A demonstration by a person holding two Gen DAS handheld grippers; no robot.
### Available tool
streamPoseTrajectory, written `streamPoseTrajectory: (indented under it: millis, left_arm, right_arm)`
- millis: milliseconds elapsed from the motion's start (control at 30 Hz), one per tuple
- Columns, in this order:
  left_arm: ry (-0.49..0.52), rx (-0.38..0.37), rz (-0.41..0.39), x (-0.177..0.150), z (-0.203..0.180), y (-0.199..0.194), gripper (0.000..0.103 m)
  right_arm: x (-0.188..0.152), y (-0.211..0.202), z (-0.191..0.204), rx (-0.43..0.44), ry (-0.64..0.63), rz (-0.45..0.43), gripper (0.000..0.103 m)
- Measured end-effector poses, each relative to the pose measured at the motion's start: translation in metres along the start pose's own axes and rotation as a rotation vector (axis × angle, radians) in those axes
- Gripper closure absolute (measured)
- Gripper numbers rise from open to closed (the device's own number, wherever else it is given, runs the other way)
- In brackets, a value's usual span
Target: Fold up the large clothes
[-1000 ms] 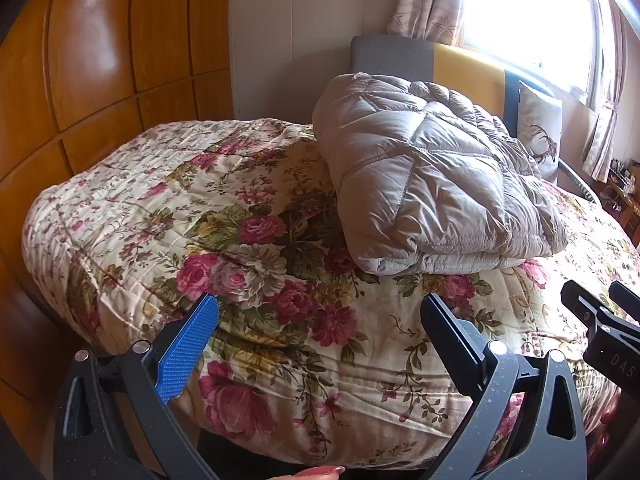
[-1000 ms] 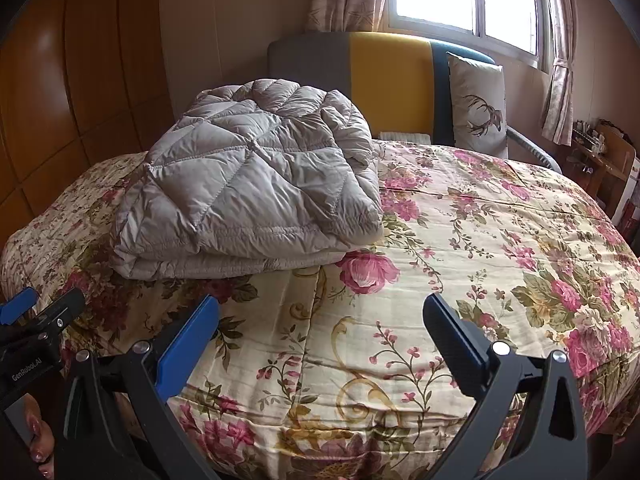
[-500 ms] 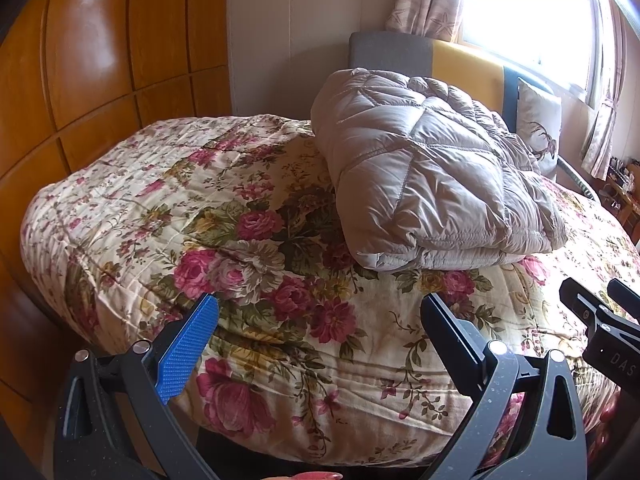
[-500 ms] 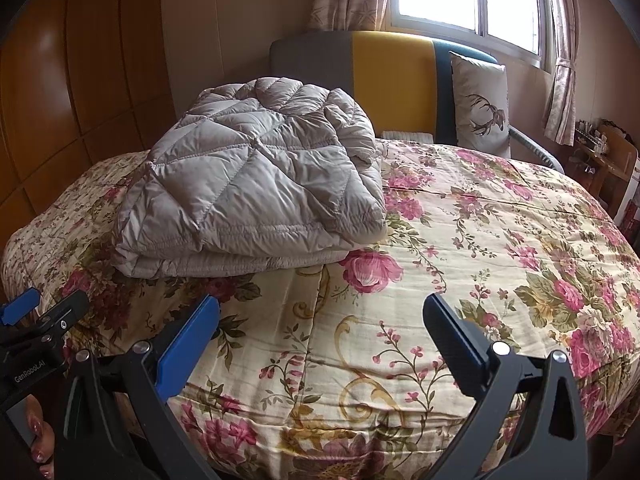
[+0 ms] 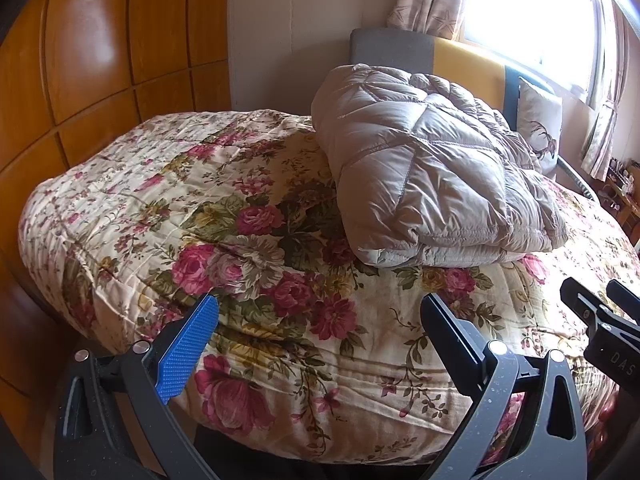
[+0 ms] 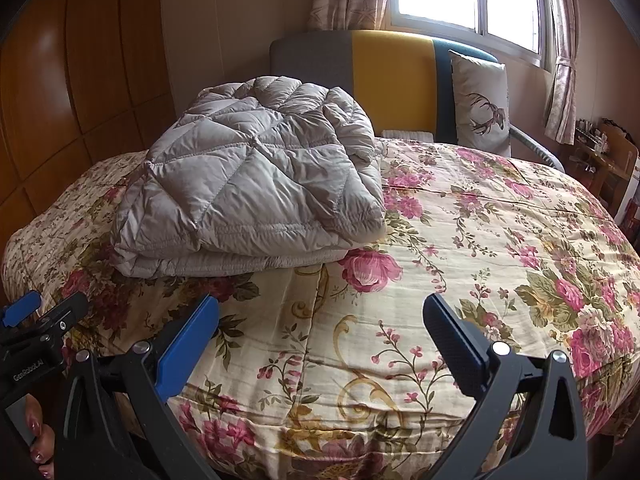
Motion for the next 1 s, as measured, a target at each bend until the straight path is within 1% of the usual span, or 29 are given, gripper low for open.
streamPoseTrajectory:
  millis: [100, 533, 833, 1000]
  left_arm:
    - [0.006, 0.001, -0.005, 0.0003, -0.0012, -0.0008, 0.003]
    - [0.016, -0.005, -0.002, -0.0006, -0.003, -0.0012, 0.003]
    - [0.017, -0.028, -0.004, 0.0, -0.0035, -0.0029, 0.003]
    - [0.006, -0.061, 0.019, -0.0001, -0.0047, -0.0009, 0.003]
  right_arm:
    - [-0.0014, 0.0019, 0.0003, 0.007, 0.003, 0.011, 0.002]
    - [-0.0018, 0.0024, -0.0009, 0.004, 0.007, 0.008, 0.002]
    - [-0.0027, 0.0032, 0.0008, 0.007, -0.003, 0.011, 0.002]
    - [-0.0027, 0.0038, 0.0004, 0.005, -0.002, 0.014, 0.002]
Point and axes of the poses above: each gripper's, at about its wrist camera, not at the fingertips, and y roughly the way its jaws point, z to its left, x to its top, the point moved 4 cm from there along y, roughly the way its jaws point, and after that the axes turned 2 degrees about x, right-handed, at the moved point
